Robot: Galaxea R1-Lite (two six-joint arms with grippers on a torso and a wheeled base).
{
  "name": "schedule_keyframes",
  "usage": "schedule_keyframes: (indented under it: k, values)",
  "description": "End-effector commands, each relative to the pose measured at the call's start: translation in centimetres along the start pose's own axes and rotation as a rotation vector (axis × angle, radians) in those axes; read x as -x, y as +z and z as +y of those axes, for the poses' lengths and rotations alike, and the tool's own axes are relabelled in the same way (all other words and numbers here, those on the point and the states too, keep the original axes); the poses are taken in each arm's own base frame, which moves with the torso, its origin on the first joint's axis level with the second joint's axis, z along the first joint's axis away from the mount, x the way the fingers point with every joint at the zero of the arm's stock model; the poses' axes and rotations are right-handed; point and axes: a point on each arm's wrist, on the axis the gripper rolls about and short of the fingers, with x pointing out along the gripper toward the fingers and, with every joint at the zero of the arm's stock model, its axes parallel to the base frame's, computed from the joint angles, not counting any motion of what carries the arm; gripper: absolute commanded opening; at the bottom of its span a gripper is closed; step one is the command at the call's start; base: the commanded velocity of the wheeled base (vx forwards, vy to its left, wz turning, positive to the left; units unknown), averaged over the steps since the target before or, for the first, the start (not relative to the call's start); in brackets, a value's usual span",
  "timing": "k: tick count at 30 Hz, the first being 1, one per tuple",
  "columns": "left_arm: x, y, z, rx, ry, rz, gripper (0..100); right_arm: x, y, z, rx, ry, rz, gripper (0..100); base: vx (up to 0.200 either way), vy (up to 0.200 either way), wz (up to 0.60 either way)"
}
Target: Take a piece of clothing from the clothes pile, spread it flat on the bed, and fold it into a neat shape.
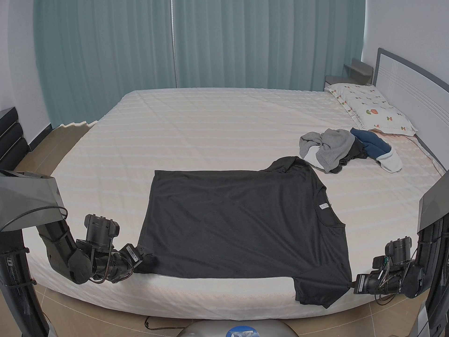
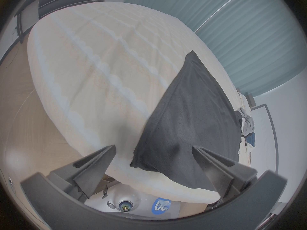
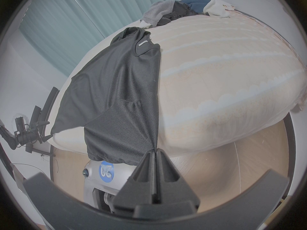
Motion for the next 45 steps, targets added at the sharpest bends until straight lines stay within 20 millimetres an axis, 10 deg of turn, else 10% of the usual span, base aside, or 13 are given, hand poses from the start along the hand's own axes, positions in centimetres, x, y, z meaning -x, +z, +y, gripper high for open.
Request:
schedule_keyframes:
  k: [1, 8, 9, 45]
  values:
    - [-0.2, -0.2, -0.3, -0.008, -0.006, 0.005, 100, 0.3, -0.3, 0.0, 0.0, -0.001, 0.011, 0, 0.0, 0.0, 0.0]
    - [-0.9, -1.0, -1.0, -0.052, -0.004, 0.014, 100, 0.7, 0.0, 0.2, 0.004, 0.009, -0.01, 0, 0.0, 0.0, 0.0]
    - [-1.0, -1.1, -1.1, -0.055, 0.003, 0.008, 0, 0.7, 0.0, 0.2, 0.004, 0.009, -0.01, 0, 0.0, 0.0, 0.0]
    - [0.2, -1.6, 0.7, -0.173, 0.137, -0.05, 0, 1.4, -0.1, 0.7, 0.02, 0.012, 0.004, 0, 0.0, 0.0, 0.0]
